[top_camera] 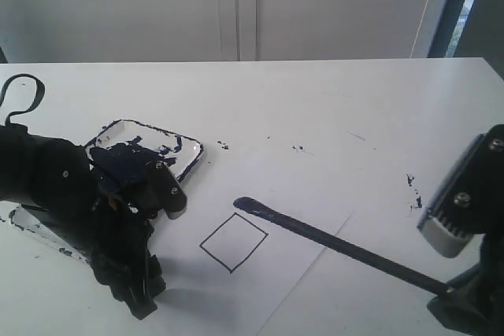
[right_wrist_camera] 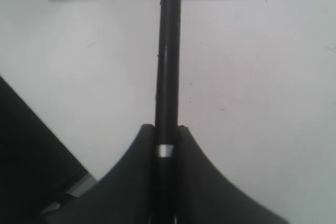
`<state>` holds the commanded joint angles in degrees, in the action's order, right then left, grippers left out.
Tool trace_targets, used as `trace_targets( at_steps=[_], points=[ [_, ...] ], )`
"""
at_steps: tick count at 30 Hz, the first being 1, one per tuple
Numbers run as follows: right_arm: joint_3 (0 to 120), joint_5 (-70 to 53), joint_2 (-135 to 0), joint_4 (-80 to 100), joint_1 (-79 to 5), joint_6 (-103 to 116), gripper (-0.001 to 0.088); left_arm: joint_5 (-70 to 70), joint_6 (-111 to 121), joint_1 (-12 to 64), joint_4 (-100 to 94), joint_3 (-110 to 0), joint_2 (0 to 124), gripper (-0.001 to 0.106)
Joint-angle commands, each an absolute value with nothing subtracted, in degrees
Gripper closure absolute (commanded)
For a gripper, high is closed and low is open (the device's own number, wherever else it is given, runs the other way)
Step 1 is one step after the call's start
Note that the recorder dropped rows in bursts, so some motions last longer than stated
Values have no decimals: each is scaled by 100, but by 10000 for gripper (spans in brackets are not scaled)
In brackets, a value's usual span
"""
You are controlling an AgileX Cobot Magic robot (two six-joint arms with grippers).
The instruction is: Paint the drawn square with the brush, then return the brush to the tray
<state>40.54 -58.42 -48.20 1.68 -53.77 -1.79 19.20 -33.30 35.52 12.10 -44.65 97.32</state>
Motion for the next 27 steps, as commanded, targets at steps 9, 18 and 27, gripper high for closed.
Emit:
trace_targets(
  at_steps=[9,18,27],
  points=[
    [4054,-5317,-5469,-42,-5377,-474,868,1898,-3342,3552,1210,-4465,9732,479],
    [4054,-5218,-5906,-42,-5377,-474,868,1910,-3342,3552,1210,-4465,9732,479],
    [4054,-5085,-6234,-53,-5377,-474,868,1910,-3342,3552,1210,-4465,9732,479]
  ],
)
